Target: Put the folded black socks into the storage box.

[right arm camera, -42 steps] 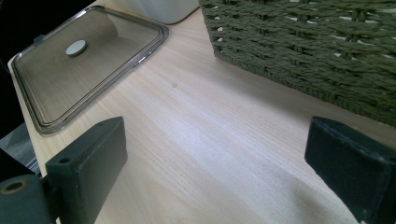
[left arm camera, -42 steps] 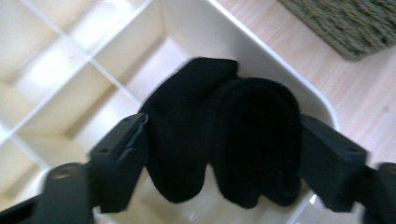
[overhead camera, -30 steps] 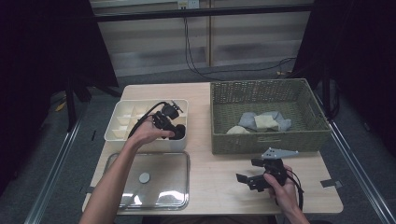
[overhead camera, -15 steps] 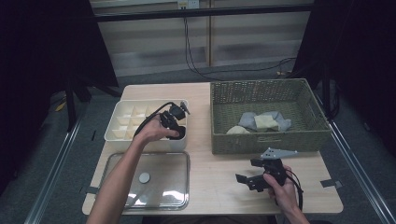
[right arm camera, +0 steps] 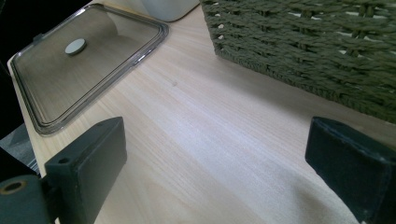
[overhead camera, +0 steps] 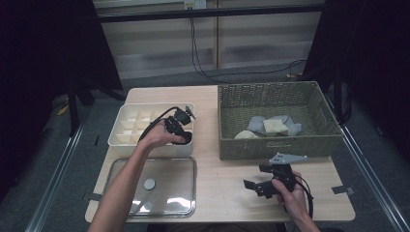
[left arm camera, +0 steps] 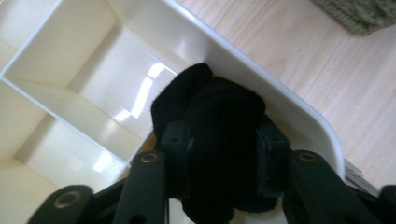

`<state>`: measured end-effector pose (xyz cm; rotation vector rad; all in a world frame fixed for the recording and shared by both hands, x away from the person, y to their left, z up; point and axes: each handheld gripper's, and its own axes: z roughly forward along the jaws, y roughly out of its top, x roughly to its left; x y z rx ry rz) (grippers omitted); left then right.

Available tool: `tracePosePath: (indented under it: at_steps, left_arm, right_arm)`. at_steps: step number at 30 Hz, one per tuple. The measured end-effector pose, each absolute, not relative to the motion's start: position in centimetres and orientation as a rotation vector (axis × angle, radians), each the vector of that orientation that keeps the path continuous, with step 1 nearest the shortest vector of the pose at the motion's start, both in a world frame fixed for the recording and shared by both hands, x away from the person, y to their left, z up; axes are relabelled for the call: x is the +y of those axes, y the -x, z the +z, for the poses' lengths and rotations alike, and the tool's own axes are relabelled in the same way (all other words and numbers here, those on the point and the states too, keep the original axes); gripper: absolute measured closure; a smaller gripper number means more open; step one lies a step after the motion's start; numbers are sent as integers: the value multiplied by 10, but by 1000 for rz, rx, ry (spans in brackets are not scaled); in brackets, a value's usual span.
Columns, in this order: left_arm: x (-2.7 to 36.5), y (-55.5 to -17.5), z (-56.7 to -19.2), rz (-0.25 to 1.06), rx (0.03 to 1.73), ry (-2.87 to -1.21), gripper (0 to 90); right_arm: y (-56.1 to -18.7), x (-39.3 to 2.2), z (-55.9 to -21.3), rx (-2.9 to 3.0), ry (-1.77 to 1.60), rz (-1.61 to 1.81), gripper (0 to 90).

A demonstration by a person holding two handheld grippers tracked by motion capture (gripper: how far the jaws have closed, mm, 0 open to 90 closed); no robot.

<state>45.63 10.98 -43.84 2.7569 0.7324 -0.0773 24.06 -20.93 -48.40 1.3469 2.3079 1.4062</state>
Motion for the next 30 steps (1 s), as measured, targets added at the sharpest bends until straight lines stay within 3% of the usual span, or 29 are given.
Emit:
tracePosePath:
  at_steps: [14, 22, 30]
  left_arm:
    - [132, -457, -428, -149, 716, -2650, 444]
    - [153, -453, -418, -89, 777, -2530, 292]
    - [177, -444, -406, -25, 759, -2411, 255]
  right_arm:
    - [-242, -213, -484, 2289, -1365, 1413, 52]
    - [-243, -212, -485, 2301, -1377, 1403, 52]
    - [-243, -213, -485, 2300, -1371, 1419, 51]
